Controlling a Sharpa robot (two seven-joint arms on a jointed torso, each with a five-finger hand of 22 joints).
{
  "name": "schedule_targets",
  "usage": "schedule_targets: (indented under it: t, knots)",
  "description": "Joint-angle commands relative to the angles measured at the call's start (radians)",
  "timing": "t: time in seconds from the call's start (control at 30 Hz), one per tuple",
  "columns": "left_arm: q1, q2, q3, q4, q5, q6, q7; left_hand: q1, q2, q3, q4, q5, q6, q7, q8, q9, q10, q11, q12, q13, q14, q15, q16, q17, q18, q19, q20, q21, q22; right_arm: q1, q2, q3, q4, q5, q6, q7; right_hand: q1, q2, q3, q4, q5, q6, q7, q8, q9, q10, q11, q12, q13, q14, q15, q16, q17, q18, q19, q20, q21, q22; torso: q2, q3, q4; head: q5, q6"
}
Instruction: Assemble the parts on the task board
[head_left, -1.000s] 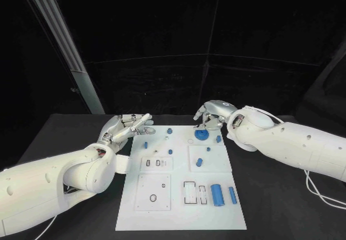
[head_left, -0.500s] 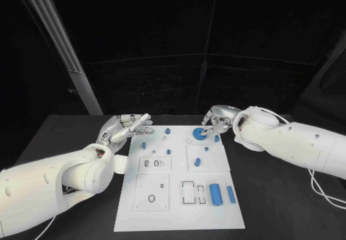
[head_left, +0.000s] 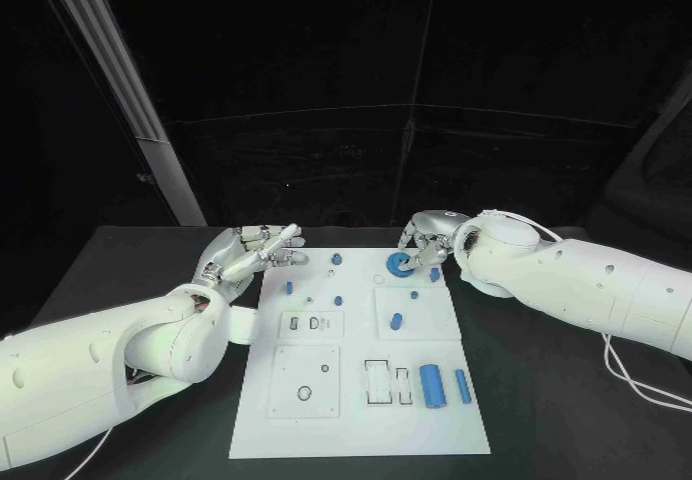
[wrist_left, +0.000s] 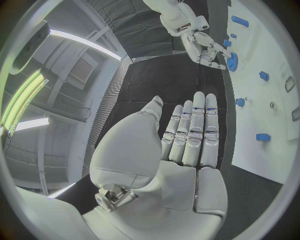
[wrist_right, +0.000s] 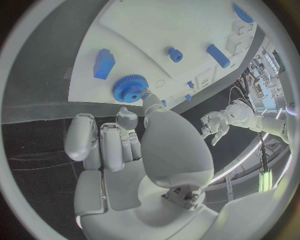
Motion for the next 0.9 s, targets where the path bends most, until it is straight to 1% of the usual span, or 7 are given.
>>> schedule_targets:
  t: [0.03, 0.23, 0.33, 0.5, 0.77, 0.83, 0.9]
  knots:
    - [0.001, 0.001, 0.001, 0.000, -0.006, 0.013, 0.006, 0.007, 0.000, -0.002, -0.006, -0.003, 0.002, 0.006, -0.004, -0.001, 0.000, 0.007, -0.005, -0.002, -0.003, 0.006, -0.005, 0.001, 0.006, 0.000, 0.005, -0.004, -0.001, 0.002, 0.003, 0.001, -0.004, -0.024, 0.031, -0.004, 0.014, 0.003, -0.006, -0.003, 0.007, 0.004, -0.001, 0.007, 0.002, 0.004, 0.003, 0.010, 0.011, 0.052, 0.008, 0.008, 0.007, -0.020, 0.000, 0.007, 0.007, 0.003, -0.001, -0.0009, -0.0008, -0.001, -0.004]
    - [0.001, 0.002, 0.001, -0.001, -0.006, 0.013, 0.005, 0.007, 0.000, -0.002, -0.006, -0.003, 0.002, 0.006, -0.004, -0.001, 0.000, 0.007, -0.005, -0.002, -0.003, 0.006, -0.005, 0.001, 0.006, 0.000, 0.005, -0.004, -0.001, 0.001, 0.007, 0.001, -0.009, -0.025, 0.043, -0.004, 0.027, 0.014, -0.002, -0.006, 0.010, 0.014, -0.004, 0.017, 0.004, 0.011, 0.001, 0.030, 0.033, 0.054, 0.007, 0.014, 0.019, -0.020, 0.002, 0.006, 0.011, 0.009, 0.000, -0.0001, -0.0017, -0.003, -0.009]
    - [0.001, 0.002, 0.001, -0.001, -0.006, 0.013, 0.004, 0.007, 0.000, -0.002, -0.006, -0.003, 0.002, 0.006, -0.004, -0.001, 0.000, 0.007, -0.005, -0.002, -0.003, 0.006, -0.005, 0.001, 0.006, 0.000, 0.005, -0.004, -0.001, 0.001, 0.008, 0.001, -0.011, -0.025, 0.050, -0.002, 0.036, 0.020, 0.001, -0.010, 0.007, 0.024, -0.007, 0.025, 0.005, 0.015, -0.001, 0.041, 0.046, 0.054, 0.005, 0.015, 0.021, -0.021, 0.002, 0.005, 0.012, 0.011, -0.001, -0.0005, -0.0012, -0.004, -0.010]
    - [0.001, 0.003, 0.001, -0.003, -0.006, 0.014, 0.004, 0.009, 0.000, -0.002, -0.007, -0.003, 0.001, 0.006, -0.005, -0.001, 0.000, 0.007, -0.006, -0.002, -0.003, 0.006, -0.006, 0.001, 0.006, 0.000, 0.005, -0.004, -0.002, 0.001, 0.012, 0.001, -0.013, -0.027, 0.054, 0.002, 0.061, 0.033, 0.016, -0.023, -0.022, 0.045, -0.011, 0.038, 0.007, 0.024, -0.006, 0.061, 0.071, 0.055, 0.002, 0.020, 0.030, -0.021, 0.003, 0.002, 0.015, 0.016, 0.000, -0.0002, -0.0010, -0.004, -0.011]
    - [0.001, 0.003, 0.001, -0.004, -0.006, 0.014, 0.004, 0.009, 0.000, -0.002, -0.007, -0.003, 0.001, 0.006, -0.005, -0.001, 0.000, 0.007, -0.006, -0.002, -0.003, 0.006, -0.006, 0.001, 0.006, 0.000, 0.005, -0.004, -0.002, 0.001, 0.018, 0.000, -0.018, -0.042, 0.059, 0.004, 0.080, 0.046, 0.038, -0.036, -0.040, 0.072, -0.016, 0.050, 0.007, 0.036, -0.011, 0.080, 0.094, 0.057, -0.002, 0.026, 0.044, -0.022, 0.004, -0.001, 0.017, 0.018, 0.000, -0.0003, -0.0009, -0.004, -0.013]
    - [0.001, 0.003, 0.001, -0.004, -0.006, 0.014, 0.003, 0.009, 0.000, -0.002, -0.007, -0.003, 0.001, 0.006, -0.005, -0.001, 0.000, 0.007, -0.006, -0.002, -0.003, 0.006, -0.006, 0.001, 0.006, 0.000, 0.005, -0.004, -0.002, 0.000, 0.020, 0.000, -0.019, -0.045, 0.056, 0.004, 0.083, 0.050, 0.044, -0.038, -0.046, 0.075, -0.016, 0.051, 0.006, 0.036, -0.012, 0.080, 0.096, 0.057, -0.003, 0.026, 0.045, -0.022, 0.004, -0.002, 0.018, 0.019, 0.000, -0.0003, -0.0013, -0.006, -0.018]
    - [0.001, 0.003, 0.001, -0.004, -0.006, 0.014, 0.003, 0.009, 0.000, -0.002, -0.007, -0.003, 0.001, 0.006, -0.005, -0.001, 0.000, 0.007, -0.006, -0.002, -0.003, 0.006, -0.006, 0.001, 0.006, 0.000, 0.005, -0.004, -0.002, 0.000, 0.022, 0.000, -0.020, -0.048, 0.052, 0.002, 0.083, 0.052, 0.046, -0.038, -0.048, 0.076, -0.017, 0.051, 0.005, 0.038, -0.012, 0.082, 0.098, 0.057, -0.003, 0.027, 0.046, -0.022, 0.004, -0.002, 0.018, 0.019, 0.000, -0.0003, -0.0020, -0.006, -0.018]
